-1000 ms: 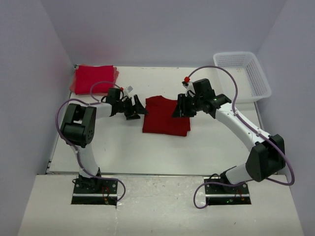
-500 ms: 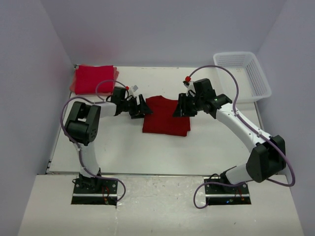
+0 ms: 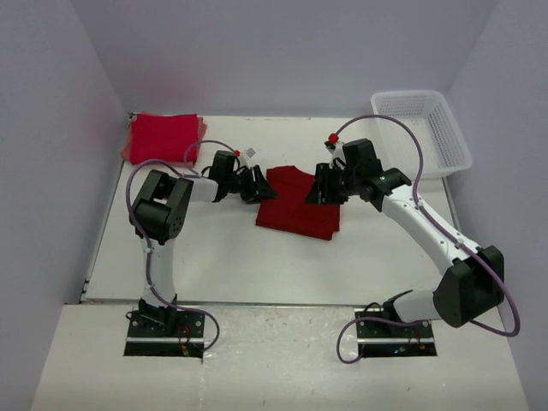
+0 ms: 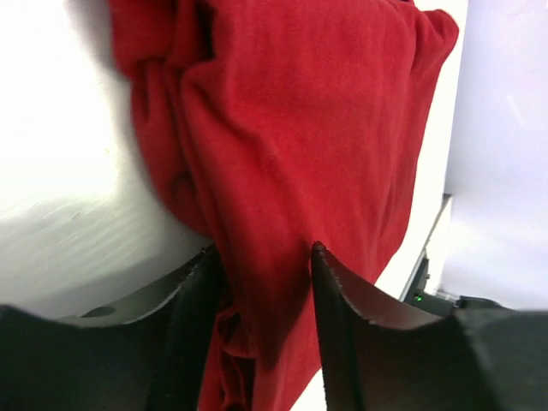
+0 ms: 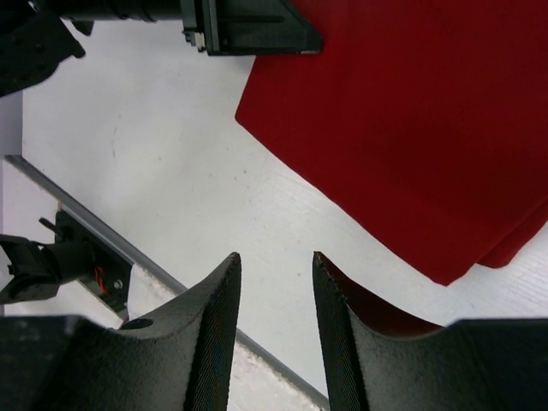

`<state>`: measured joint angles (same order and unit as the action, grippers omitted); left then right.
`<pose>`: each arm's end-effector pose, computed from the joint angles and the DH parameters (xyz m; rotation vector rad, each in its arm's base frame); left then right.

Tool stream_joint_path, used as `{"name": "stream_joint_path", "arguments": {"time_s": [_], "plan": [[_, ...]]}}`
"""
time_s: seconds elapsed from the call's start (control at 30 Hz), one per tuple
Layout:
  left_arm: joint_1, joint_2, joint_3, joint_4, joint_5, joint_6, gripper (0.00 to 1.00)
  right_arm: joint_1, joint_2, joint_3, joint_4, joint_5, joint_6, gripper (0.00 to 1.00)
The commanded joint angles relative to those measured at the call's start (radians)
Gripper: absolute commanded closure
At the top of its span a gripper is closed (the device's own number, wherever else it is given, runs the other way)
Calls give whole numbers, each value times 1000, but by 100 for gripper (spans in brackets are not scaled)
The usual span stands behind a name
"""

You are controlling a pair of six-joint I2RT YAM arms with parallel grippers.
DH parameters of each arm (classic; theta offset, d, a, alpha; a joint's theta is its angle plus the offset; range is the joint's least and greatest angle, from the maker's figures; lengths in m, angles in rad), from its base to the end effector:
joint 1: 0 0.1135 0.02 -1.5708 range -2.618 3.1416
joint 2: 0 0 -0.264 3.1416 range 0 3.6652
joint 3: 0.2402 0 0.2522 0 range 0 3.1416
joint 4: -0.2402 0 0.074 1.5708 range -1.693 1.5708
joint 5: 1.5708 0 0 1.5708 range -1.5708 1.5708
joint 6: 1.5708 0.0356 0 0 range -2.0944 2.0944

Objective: Fold and stack the t-shirts
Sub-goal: Put the neatly folded tshirt into the corner of the board with the left arm

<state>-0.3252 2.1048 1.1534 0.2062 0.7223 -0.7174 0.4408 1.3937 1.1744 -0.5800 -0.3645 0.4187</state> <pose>0.3899 -0.1563 0.1078 -0.0796 2.4744 -1.3327 0.2663 0.1397 0.3017 -0.2113 2.4578 0.8284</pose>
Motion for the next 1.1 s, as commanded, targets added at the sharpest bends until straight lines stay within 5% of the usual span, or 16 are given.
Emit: {"name": "stream_joint_path", "arguments": {"time_s": [0.0,0.27,0.43,0.57,0.73,1.07], "plan": [[-38,101,-32,-74,-136,0,53,-19,-53,-5,8,12,-6,59],[-80,132,26,-73,-162,-39,55,-25,-64,-7,6,16,-4,59],[-87,165,83,-94,-162,-42,72,-30,-70,-16,8,16,-4,59],[-87,199,149,-160,-150,-22,100,-30,-76,-24,8,13,-4,59],[-87,204,241,-276,-210,47,100,-30,-90,-44,9,-5,-6,59],[-86,100,514,-622,-568,298,100,-27,-124,-91,37,-28,15,60]]}}
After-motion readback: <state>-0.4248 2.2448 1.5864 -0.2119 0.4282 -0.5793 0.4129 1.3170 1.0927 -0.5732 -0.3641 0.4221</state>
